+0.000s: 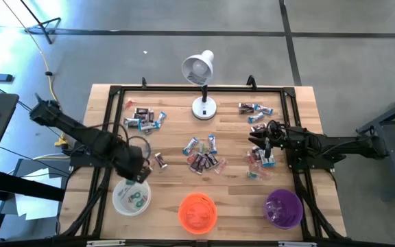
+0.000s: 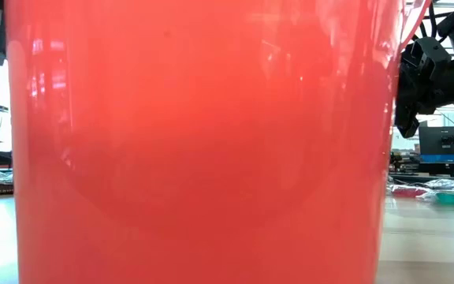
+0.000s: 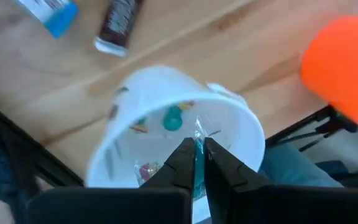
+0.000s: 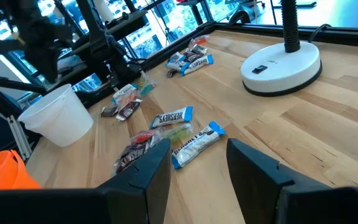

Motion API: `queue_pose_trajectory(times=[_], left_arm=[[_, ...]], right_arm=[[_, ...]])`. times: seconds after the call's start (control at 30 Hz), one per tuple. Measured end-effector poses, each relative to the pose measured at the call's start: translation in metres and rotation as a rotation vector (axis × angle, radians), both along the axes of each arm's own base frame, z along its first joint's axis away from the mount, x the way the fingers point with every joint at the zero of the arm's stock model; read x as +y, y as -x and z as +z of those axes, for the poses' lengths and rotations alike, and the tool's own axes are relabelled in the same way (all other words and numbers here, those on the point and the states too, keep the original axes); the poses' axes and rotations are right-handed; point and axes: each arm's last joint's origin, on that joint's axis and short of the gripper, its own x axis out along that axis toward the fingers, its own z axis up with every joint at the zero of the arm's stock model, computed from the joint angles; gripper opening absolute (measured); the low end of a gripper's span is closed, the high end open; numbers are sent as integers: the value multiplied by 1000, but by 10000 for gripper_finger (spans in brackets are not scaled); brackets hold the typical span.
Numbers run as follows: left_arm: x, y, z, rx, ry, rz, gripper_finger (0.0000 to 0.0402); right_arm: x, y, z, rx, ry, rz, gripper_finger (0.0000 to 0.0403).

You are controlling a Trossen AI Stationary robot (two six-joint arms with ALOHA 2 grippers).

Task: Organize candy in baskets
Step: Put the blue gummy into the white bucket

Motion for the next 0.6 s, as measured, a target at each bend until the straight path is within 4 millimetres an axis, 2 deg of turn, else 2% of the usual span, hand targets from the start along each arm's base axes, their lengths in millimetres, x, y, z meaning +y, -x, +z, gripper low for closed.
queue_pose_trajectory(times=[0.23,0.6], left_arm=[[-31,-7,-11,-3,18,-35,16],[-36,1,-11,-40,-69,-70,53]], right_arm=[[0,0,0,0,0,-1,152],[0,0,0,0,0,-1,152]])
